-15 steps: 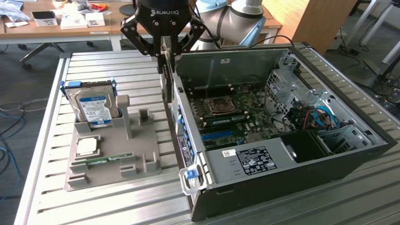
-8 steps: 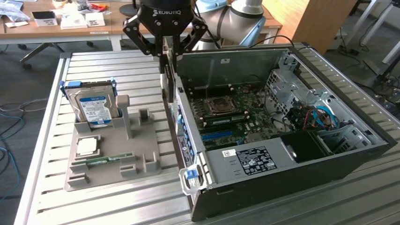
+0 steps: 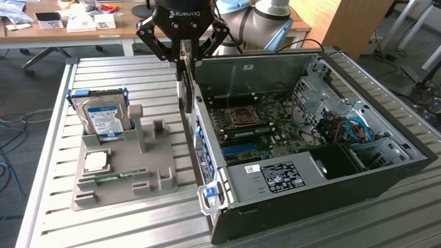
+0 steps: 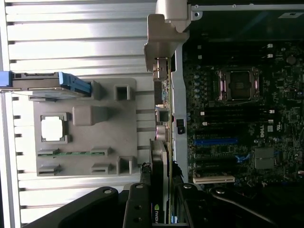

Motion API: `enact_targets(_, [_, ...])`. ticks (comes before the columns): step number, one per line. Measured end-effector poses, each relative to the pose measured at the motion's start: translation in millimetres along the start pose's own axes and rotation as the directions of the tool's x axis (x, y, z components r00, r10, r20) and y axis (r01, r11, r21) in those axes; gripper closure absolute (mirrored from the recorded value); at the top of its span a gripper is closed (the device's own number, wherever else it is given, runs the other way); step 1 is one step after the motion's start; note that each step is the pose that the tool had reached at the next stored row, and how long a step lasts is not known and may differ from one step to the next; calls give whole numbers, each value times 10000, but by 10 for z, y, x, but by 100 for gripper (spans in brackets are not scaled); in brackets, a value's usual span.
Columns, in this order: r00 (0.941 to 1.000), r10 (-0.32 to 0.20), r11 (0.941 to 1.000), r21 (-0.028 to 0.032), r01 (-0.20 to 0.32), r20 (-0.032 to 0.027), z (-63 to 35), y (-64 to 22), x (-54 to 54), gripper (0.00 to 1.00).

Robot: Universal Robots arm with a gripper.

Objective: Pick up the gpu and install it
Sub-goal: 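Pick up the gpu and move the gpu toward the slot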

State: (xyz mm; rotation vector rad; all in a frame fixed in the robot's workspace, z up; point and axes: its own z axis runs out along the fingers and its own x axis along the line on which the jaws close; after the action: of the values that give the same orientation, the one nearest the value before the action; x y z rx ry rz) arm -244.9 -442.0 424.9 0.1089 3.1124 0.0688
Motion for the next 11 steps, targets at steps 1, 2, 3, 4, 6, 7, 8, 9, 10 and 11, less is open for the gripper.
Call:
enact_targets(1, [10000, 0, 10000, 0, 0, -1, 0, 1, -6, 73])
enact_targets(2, [10000, 1, 10000, 0, -1, 0, 0, 1, -13, 73])
enact_targets(3, [10000, 1, 10000, 0, -1, 0, 0, 1, -21, 73])
enact_targets(4, [10000, 1, 10000, 0, -1, 0, 1, 2, -29, 73])
enact_targets(6, [10000, 2, 10000, 0, -2, 0, 1, 3, -42, 73])
enact_targets(7, [10000, 2, 10000, 0, -2, 0, 1, 3, -42, 73])
enact_targets(8, [10000, 3, 10000, 0, -3, -1, 1, 3, -42, 73])
enact_targets(9, [10000, 3, 10000, 0, -3, 0, 1, 3, -42, 73])
enact_targets(10, [10000, 2, 10000, 0, -2, 0, 1, 3, -42, 73])
enact_targets(11, [10000, 1, 10000, 1, -1, 0, 1, 3, -43, 73])
